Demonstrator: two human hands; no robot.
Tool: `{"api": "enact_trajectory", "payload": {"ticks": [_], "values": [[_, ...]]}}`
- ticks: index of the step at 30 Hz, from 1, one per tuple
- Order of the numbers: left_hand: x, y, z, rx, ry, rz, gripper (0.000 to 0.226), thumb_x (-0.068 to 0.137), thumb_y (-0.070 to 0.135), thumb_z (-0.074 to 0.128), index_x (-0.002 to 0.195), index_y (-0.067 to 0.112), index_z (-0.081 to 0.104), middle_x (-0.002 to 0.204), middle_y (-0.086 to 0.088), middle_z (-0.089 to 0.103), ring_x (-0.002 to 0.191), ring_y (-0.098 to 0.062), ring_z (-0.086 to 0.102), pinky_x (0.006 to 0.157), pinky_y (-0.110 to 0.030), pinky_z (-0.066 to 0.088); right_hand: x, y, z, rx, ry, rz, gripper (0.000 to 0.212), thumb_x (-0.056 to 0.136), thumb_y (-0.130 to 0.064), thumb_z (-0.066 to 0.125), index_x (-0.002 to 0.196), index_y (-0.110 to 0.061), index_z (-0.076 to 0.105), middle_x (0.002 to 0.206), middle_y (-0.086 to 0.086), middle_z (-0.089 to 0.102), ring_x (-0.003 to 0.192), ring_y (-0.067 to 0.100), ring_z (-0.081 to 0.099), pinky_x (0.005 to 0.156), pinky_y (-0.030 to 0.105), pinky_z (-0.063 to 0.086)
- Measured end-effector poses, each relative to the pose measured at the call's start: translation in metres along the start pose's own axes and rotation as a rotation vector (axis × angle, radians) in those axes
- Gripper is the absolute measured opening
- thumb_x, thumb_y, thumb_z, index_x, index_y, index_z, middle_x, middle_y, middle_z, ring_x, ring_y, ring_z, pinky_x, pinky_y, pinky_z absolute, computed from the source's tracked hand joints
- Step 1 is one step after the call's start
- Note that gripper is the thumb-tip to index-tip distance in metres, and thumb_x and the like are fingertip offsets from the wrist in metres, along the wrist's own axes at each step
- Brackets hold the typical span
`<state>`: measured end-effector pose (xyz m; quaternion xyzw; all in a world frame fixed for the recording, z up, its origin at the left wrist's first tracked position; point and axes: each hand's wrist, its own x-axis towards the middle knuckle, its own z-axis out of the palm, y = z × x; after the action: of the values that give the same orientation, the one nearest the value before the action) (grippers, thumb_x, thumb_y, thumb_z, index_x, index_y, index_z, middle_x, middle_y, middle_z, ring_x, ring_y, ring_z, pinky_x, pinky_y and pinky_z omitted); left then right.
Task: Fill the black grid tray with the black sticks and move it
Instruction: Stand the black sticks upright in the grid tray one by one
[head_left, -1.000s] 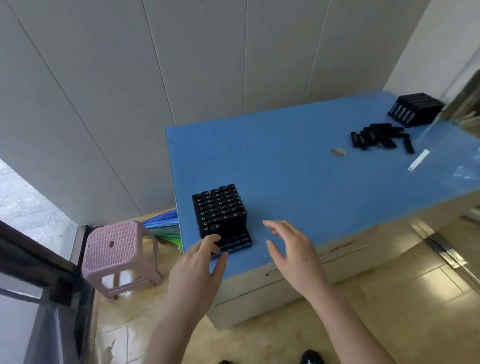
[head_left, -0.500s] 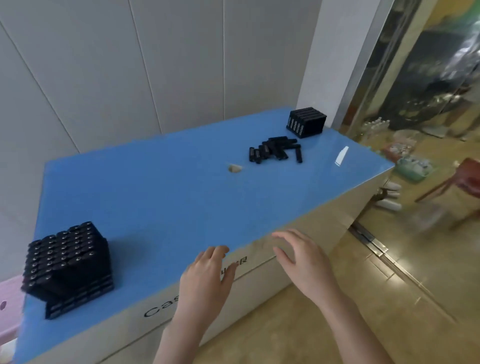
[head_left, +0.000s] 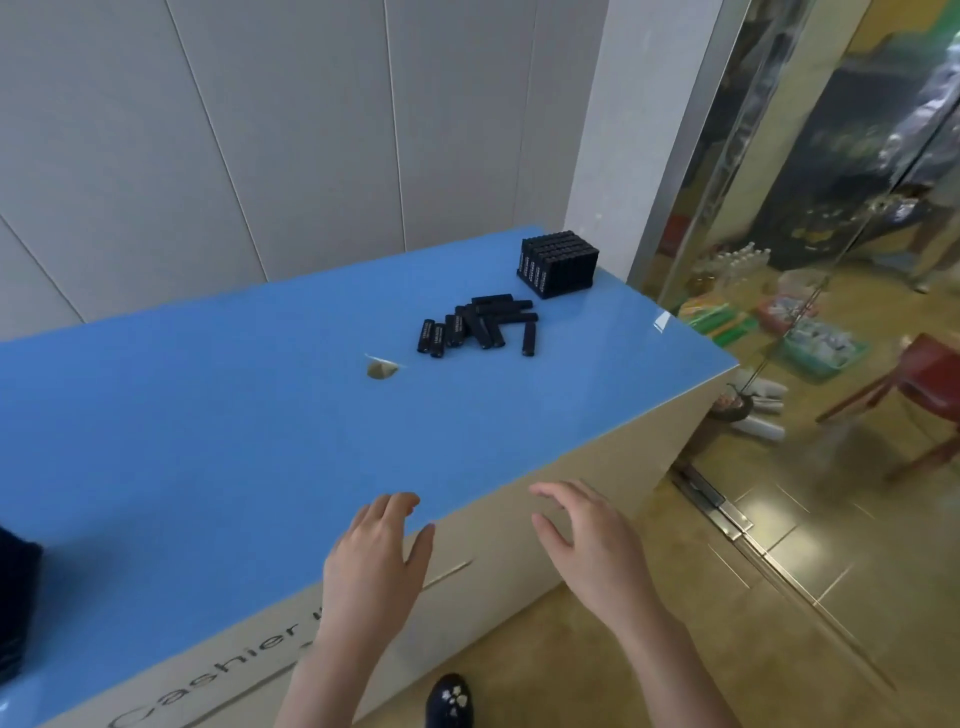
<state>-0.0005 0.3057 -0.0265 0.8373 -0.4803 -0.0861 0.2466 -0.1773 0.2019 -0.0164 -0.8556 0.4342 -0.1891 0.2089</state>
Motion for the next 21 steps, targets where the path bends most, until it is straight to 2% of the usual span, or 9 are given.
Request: {"api": "enact_trajectory", "payload": {"ticks": [9,13,21], "values": [[0.108,0.026,0.034,-0.039,0.029,-0.05,0.036,0.095,0.038,0.044,0.126,0.022,0.048,0.127,0.012,0.053,0.117,-0.008,0.049,0.081,-0.023,0.044,0.109,0.043,-0.01,-0.062,-0.048,-0.001,0.027,0.093,-0.031,0.048,0.119,-0.029,0.053,0.116,-0.019,0.054,0.108,0.0,0.05,0.078,0.015,0.038],[0.162,0.028,0.041,-0.037,0.045,-0.078,0.035,0.094,0.037,0.045,0.125,0.02,0.049,0.127,0.01,0.053,0.117,-0.01,0.049,0.081,-0.025,0.043,0.173,0.055,-0.009,-0.047,-0.047,0.03,0.028,0.093,-0.03,0.048,0.12,-0.025,0.054,0.118,-0.014,0.055,0.11,0.005,0.051,0.086,0.022,0.042],[0.235,0.028,0.06,-0.029,0.032,-0.166,0.04,0.094,0.034,0.046,0.129,0.014,0.045,0.132,0.003,0.049,0.124,-0.015,0.042,0.084,-0.027,0.042,0.26,0.084,0.019,0.035,-0.069,0.196,0.036,0.094,-0.031,0.047,0.125,-0.015,0.048,0.122,-0.001,0.055,0.107,0.019,0.054,0.087,0.032,0.045]]}}
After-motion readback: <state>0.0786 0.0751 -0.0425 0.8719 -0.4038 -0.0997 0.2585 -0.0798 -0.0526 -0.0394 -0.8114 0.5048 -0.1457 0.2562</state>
